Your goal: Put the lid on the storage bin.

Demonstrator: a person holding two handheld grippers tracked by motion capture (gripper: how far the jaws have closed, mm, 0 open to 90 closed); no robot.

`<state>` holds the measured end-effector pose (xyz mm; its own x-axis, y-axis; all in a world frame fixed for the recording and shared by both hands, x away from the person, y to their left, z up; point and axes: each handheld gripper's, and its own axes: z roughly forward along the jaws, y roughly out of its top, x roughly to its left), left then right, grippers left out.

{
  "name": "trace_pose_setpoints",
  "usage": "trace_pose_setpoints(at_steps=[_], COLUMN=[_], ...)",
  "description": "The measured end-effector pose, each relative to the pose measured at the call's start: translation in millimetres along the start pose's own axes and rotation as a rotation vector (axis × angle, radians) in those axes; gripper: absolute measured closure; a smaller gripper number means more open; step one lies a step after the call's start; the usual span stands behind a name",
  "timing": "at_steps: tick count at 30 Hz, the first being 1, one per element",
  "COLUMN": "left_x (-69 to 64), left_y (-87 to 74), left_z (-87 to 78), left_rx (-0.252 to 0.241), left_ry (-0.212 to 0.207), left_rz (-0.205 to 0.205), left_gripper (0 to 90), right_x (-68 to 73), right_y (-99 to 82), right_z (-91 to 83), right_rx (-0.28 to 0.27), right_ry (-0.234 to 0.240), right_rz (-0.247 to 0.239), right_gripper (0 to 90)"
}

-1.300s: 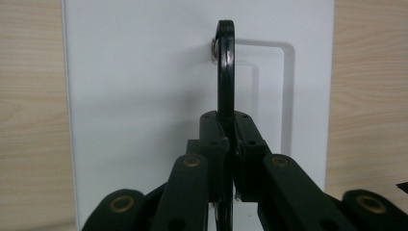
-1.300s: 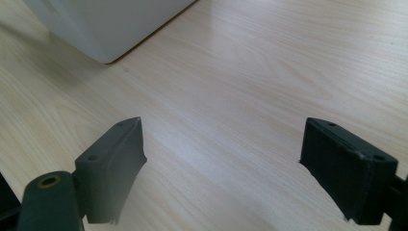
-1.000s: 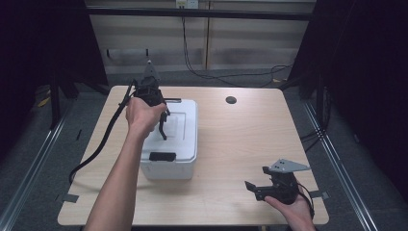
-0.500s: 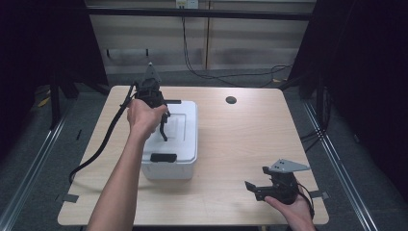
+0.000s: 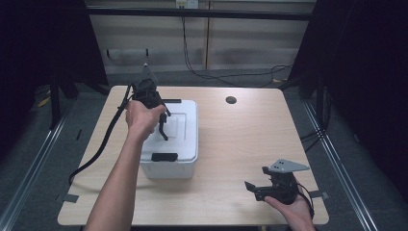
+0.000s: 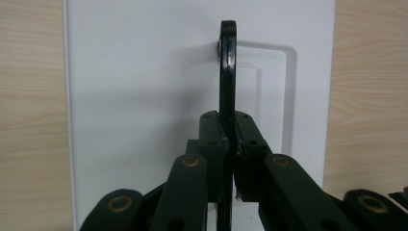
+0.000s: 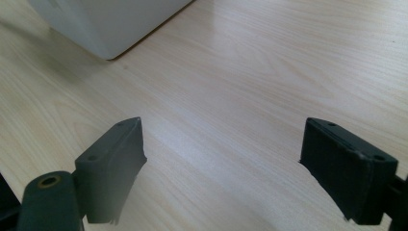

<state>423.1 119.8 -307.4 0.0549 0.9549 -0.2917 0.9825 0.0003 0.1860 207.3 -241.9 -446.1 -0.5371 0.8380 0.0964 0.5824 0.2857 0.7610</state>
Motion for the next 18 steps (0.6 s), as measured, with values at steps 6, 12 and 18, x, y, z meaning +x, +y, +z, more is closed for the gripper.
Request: trace_pose_setpoints(at_steps=[6, 12, 18], left_x=[0.3, 0.3, 2.2], left_y=[0.3, 0.6, 0.6], left_z=[1.7, 0.6, 3.6], left_rx=[0.007, 0.004, 0.0], left_ry=[0.014, 0.008, 0.047], left_rz=[0.021, 0.09, 0.159], left_gripper=[79.1, 66.3, 47.1], right_x=[0.0, 0.0, -0.1], right_y=[0.0, -0.1, 0.0], right_z=[0.1, 0.3, 0.8], right_rx=[0.0, 0.003, 0.003], right_ry=[0.0, 0.004, 0.005], right_rz=[-0.003, -0.002, -0.005], right_gripper=[14.5, 14.4, 14.4])
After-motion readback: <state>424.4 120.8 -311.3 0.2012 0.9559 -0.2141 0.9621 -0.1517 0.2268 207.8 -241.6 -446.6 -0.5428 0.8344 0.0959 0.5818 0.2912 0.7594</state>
